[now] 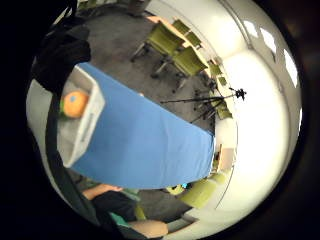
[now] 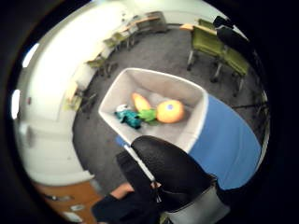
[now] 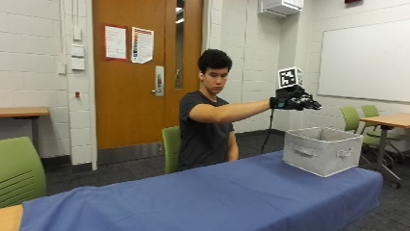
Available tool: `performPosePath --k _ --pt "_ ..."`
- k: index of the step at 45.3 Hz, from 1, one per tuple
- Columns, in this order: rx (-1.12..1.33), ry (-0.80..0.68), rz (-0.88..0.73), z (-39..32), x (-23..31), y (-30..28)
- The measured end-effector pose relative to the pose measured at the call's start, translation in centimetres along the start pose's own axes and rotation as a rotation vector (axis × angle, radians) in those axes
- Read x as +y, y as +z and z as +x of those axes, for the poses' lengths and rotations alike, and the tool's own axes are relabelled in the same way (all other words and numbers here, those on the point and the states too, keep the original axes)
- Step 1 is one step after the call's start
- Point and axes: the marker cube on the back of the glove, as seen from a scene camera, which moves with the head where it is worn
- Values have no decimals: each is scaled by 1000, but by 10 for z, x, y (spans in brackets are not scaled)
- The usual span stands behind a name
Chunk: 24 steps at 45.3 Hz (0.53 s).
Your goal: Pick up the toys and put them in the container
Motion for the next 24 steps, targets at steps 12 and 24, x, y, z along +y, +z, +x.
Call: performPosePath --k 12,24 --pt "17 156 -21 114 87 50" --pt "-20 228 -22 171 132 69"
